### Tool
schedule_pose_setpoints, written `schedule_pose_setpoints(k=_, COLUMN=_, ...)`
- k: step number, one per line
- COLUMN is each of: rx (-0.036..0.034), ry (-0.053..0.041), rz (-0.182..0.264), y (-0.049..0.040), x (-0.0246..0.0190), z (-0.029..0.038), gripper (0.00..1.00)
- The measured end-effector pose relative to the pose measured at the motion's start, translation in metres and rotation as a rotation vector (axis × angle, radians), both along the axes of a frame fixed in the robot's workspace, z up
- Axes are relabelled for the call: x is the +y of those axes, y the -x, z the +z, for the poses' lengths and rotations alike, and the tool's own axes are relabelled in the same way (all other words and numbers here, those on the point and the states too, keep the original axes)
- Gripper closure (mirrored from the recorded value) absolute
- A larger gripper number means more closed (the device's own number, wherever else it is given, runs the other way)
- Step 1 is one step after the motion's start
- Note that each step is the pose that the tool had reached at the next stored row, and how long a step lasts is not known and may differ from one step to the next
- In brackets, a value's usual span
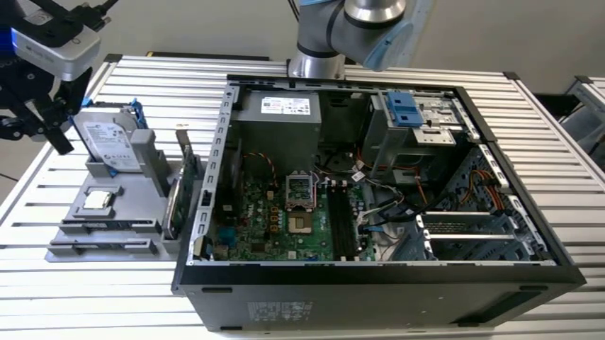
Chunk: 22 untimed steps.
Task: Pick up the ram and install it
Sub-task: 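Pick up the ram and move it above insertion slot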
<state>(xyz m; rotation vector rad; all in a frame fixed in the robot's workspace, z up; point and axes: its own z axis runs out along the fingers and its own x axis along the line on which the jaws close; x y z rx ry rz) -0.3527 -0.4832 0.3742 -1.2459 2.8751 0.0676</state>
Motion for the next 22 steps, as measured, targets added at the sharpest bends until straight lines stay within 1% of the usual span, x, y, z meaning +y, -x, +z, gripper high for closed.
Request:
schedule_pose_setpoints(k=7, rx=-0.0128, ry=0.0, rz=0.061, y=0.0, x=0.0, z=0.0, gripper=1.0)
schedule_pose_setpoints(k=9, rx=-0.0155, ry=-0.0002, rz=0.079, y=-0.0001, x=0.0, z=-0.0001, gripper=1.0)
schedule_pose_setpoints(k=14, rx=-0.0185, ry=-0.0004, rz=0.125, y=0.0, x=0.0, z=-0.0001, gripper=1.0)
schedule_pose_setpoints(k=22, rx=-0.0209, ry=-0.0008, rz=0.193, y=0.0, x=0.0, z=0.0, gripper=1.0)
